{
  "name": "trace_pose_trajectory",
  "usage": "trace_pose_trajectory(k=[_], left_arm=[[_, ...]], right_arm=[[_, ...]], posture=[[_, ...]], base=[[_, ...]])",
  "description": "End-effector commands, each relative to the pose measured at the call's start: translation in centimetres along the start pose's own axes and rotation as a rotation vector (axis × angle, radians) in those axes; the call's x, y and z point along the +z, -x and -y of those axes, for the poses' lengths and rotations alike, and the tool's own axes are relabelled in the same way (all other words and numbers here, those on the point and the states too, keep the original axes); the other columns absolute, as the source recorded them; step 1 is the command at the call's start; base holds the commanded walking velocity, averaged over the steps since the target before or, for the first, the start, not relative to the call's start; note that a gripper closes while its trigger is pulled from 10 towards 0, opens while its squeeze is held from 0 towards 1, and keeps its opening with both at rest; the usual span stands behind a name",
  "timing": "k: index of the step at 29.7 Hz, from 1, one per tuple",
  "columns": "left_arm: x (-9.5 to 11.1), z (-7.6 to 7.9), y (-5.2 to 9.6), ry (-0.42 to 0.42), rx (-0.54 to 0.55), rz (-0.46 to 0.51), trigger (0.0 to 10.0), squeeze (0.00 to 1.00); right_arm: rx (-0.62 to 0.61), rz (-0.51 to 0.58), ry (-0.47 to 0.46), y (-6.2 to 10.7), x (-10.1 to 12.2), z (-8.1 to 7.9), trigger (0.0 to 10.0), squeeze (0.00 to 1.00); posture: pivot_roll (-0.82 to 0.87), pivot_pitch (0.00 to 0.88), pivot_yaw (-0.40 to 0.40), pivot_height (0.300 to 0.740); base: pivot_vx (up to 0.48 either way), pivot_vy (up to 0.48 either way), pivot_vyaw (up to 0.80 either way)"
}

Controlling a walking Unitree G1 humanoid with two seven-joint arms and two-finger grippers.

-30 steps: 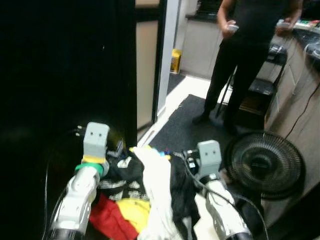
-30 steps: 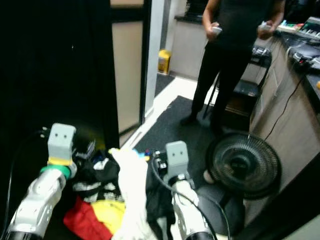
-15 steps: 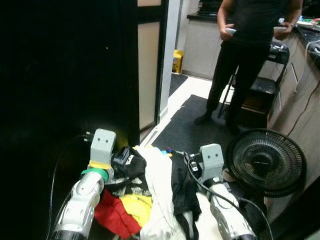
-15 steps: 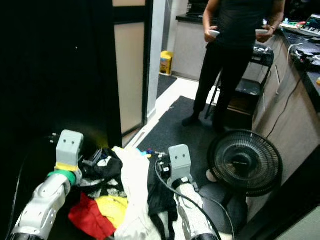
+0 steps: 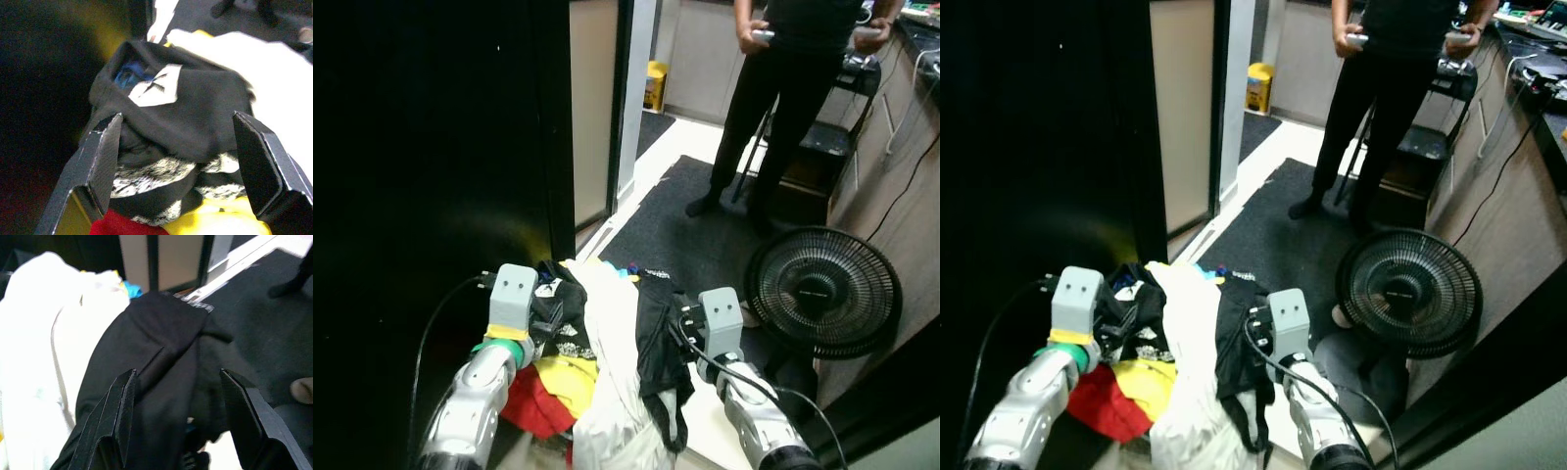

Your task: Clothes washing

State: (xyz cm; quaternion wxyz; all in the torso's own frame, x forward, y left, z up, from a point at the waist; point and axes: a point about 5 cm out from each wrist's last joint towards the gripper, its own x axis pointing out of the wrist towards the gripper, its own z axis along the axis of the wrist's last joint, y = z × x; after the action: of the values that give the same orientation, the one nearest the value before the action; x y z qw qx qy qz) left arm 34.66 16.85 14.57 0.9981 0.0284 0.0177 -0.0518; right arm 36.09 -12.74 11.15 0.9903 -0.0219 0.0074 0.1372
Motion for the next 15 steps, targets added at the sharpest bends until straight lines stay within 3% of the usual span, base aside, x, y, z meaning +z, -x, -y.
trace_pose_trajectory(k=[1,8,14,15], left_arm=[[-0.6,-0.8,0.2,-0.012,0.03,-0.031,10.0,0.0],[0.0,-2.5,0.8,-0.002,0.085,-0.018,10.0,0.0],[0.1,-2.8,1.2,0.003,0.101,-0.013,10.0,0.0],[0.0,-2.7,1.3,0.005,0.103,-0.013,10.0,0.0]], right_arm=[[0.047,-0.021,-0.038,-0.1,-0.3,-0.4,10.0,0.0],[0.179,0.032,-0.053,-1.3,1.4,-2.3,10.0,0.0],[0.24,-0.002,-0.08,-1.3,0.8,-3.6,10.0,0.0],[0.223,-0.045,-0.094,-1.0,-0.2,-3.7,10.0,0.0]], posture=[[-0.04,0.315,-0.006,0.74],[-0.03,0.355,-0.019,0.74],[-0.02,0.367,-0.04,0.74],[-0.02,0.367,-0.043,0.74]], base=[[0.0,0.0,0.0],[0.0,0.0,0.0],[0.0,0.0,0.0],[0.0,0.0,0.0]])
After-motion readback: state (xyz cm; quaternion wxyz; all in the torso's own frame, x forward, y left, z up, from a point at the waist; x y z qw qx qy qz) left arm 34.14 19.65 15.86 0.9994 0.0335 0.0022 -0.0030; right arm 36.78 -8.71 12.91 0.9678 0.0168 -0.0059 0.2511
